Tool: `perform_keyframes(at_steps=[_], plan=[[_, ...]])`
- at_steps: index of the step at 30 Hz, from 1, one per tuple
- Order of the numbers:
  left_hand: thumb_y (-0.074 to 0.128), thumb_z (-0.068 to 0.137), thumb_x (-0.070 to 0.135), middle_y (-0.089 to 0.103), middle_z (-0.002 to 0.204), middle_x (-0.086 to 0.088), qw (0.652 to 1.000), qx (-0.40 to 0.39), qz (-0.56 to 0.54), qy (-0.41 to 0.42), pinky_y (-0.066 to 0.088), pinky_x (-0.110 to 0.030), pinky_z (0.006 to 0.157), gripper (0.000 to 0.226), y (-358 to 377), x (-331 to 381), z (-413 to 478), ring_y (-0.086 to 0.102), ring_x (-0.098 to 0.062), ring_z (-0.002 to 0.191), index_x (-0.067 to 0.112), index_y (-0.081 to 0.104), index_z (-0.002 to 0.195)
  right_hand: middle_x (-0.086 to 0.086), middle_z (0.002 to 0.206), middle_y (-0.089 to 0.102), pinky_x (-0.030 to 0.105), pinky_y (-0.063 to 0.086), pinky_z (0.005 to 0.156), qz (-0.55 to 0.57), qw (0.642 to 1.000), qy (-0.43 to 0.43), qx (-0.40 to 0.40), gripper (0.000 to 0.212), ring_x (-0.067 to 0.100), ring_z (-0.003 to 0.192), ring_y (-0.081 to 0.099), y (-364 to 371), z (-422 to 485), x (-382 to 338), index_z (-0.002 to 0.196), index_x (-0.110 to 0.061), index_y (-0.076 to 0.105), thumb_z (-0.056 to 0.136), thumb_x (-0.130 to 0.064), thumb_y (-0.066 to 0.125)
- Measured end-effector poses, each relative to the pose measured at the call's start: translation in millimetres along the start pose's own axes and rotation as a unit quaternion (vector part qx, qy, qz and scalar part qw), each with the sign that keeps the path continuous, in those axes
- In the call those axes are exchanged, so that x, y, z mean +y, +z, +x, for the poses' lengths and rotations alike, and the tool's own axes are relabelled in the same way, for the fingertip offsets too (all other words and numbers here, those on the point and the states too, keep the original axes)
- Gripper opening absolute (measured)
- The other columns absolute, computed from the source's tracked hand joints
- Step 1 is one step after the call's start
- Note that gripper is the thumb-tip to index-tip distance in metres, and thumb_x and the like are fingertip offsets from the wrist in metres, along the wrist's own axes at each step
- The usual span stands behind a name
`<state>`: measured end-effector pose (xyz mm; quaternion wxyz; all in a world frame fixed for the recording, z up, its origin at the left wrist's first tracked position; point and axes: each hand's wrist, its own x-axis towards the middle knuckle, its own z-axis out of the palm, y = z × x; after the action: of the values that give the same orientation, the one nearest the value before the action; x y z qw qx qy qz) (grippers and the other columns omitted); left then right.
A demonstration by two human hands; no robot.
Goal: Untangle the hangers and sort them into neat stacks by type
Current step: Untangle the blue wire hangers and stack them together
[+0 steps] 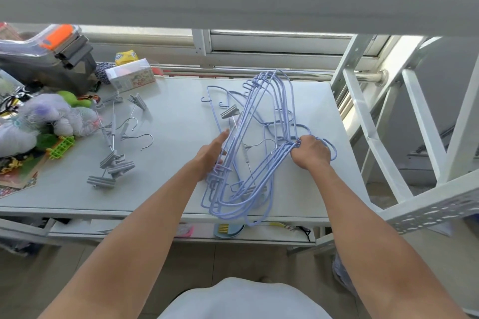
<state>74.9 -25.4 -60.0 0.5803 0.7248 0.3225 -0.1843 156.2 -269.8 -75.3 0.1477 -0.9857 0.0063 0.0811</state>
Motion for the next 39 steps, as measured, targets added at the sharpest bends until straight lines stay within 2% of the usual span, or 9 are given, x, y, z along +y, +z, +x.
perform_keyframes(at_steps=[3,8,10,12,18,23,27,33,39], plan=[[0.04,0.072,0.086,0.061,0.102,-0.02,1.0,0.004,-0.027,0.002,0.039,-0.035,0.074,0.079,-6,-2,2,0.053,-0.025,0.073,0.016,0.066,0.098,0.013,0.101,0.069,0.034,0.049,0.076,0.02,1.0,0.011,-0.012,0.026,0.035,0.096,0.063,1,1,4,0.1,-0.012,0.066,0.085,-0.03,0.056],[0.047,0.07,0.085,0.05,0.139,-0.02,0.998,-0.067,-0.01,0.007,0.042,-0.041,0.087,0.091,-8,0,0,0.057,-0.031,0.106,0.017,0.057,0.128,0.012,0.101,0.069,0.034,0.048,0.076,0.01,1.0,-0.001,0.003,0.023,0.034,0.097,0.063,3,0,-1,0.098,-0.013,0.065,0.085,-0.029,0.055],[0.055,0.061,0.086,0.049,0.139,-0.012,0.996,-0.093,0.01,0.007,0.041,-0.046,0.1,0.103,-6,1,-2,0.052,-0.031,0.121,0.018,0.049,0.138,0.012,0.103,0.069,0.035,0.048,0.079,-0.01,1.0,-0.008,0.025,0.025,0.034,0.099,0.063,3,0,-4,0.1,-0.013,0.067,0.085,-0.03,0.056],[0.066,0.052,0.083,0.053,0.131,-0.011,0.995,-0.098,0.023,0.0,0.044,-0.049,0.101,0.107,-5,0,-3,0.056,-0.03,0.117,0.017,0.052,0.134,0.012,0.108,0.066,0.037,0.049,0.083,-0.027,0.999,-0.013,0.031,0.031,0.034,0.102,0.062,4,1,-8,0.103,-0.011,0.068,0.085,-0.033,0.055],[0.067,0.088,0.027,0.058,0.084,-0.01,0.992,-0.088,0.069,0.057,0.054,-0.03,0.063,0.034,5,-6,-2,0.063,-0.019,0.064,0.006,0.055,0.111,0.013,0.113,0.066,0.036,0.045,0.089,-0.07,0.997,-0.04,-0.018,0.031,0.032,0.107,0.062,0,4,-16,0.107,-0.01,0.062,0.085,-0.029,0.051],[0.052,0.091,0.026,0.055,0.077,-0.008,0.984,0.002,0.152,0.095,0.041,-0.026,0.053,0.017,18,-13,1,0.05,-0.019,0.057,0.013,0.049,0.101,0.013,0.108,0.065,0.04,0.05,0.084,-0.047,0.993,-0.075,-0.072,0.062,0.034,0.101,0.063,-3,3,-19,0.139,-0.018,0.031,0.082,-0.025,0.056],[0.047,0.092,0.023,0.056,0.079,-0.01,0.979,0.019,0.173,0.106,0.046,-0.028,0.053,0.013,20,-15,4,0.054,-0.022,0.055,0.011,0.049,0.095,0.014,0.113,0.065,0.038,0.049,0.082,-0.077,0.993,-0.06,-0.062,0.03,0.034,0.105,0.062,6,2,-19,0.112,-0.014,0.054,0.087,-0.031,0.054],[0.059,0.087,0.035,0.065,0.072,-0.006,0.982,0.022,0.155,0.102,0.047,-0.027,0.056,0.024,13,-14,5,0.061,-0.022,0.058,0.014,0.051,0.093,0.015,0.113,0.066,0.038,0.051,0.082,-0.084,0.995,-0.024,-0.057,0.031,0.035,0.105,0.063,4,7,-26,0.107,-0.011,0.06,0.086,-0.034,0.061],[0.057,0.081,0.025,0.055,0.072,-0.006,0.925,0.158,0.293,0.186,0.041,-0.028,0.06,0.021,22,-4,-3,0.055,-0.026,0.07,0.005,0.062,0.074,0.011,0.103,0.068,0.032,0.047,0.072,-0.034,0.999,-0.041,-0.01,0.015,0.033,0.096,0.064,2,7,-25,0.091,-0.013,0.064,0.084,-0.026,0.061]])
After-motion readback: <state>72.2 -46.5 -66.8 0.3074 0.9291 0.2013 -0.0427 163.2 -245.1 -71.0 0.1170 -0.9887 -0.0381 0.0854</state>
